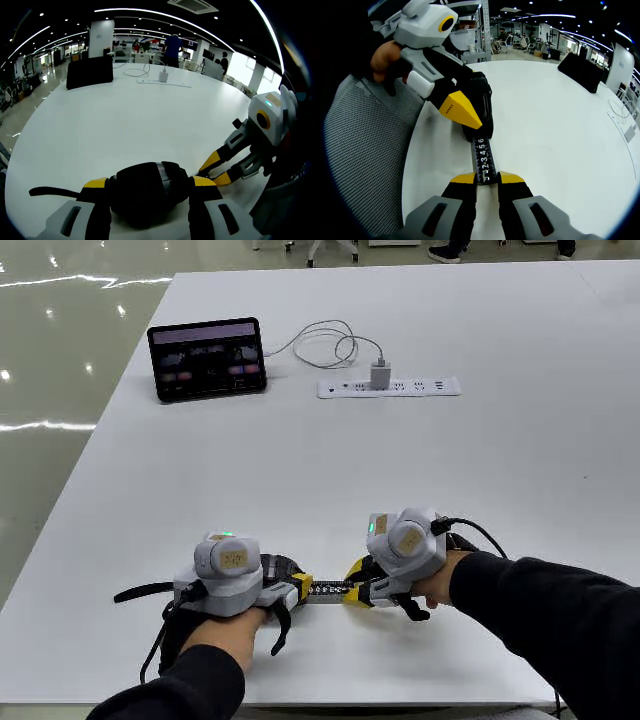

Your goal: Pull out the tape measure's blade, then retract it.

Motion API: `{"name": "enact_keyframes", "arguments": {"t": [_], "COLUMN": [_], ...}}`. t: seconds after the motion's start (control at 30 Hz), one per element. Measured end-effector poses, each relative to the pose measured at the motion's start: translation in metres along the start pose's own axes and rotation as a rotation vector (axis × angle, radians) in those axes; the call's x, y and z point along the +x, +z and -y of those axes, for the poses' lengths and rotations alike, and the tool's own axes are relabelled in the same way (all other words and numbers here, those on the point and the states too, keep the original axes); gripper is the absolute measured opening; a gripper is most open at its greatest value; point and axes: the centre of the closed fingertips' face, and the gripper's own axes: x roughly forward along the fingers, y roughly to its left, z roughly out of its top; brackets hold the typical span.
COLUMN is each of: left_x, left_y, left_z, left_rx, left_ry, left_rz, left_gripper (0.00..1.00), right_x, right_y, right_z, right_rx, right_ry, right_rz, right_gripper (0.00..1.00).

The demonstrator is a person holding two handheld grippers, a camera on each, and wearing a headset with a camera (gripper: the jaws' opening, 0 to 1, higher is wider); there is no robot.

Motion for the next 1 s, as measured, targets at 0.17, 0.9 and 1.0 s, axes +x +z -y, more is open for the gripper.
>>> {"name": "enact_keyframes", "arguments": {"t": [0.17,0.9,1.0], "left_x": [0.0,-0.001,-0.001], "left_y": [0.0,0.001,0.001], "left_z": [0.0,0.0,0.0], "left_rx": [0.001,-0.006,-0.007], "left_ry": [0.0,-0.003,-0.004], "left_rz": [0.0,0.001,0.002], "left_gripper": [0.58,0.58,0.58], "right_x": [0.002,0.011,0.013], "right_y": [0.002,0.012,0.014], "right_z": [0.0,-0.004,-0.004], "right_rx": [0.002,-0.002,-0.006], "right_ry": [0.003,0.019,0.02], "right_rz": [0.008,0.03,0.033], "right_gripper": [0.11,0.11,0.11]}}
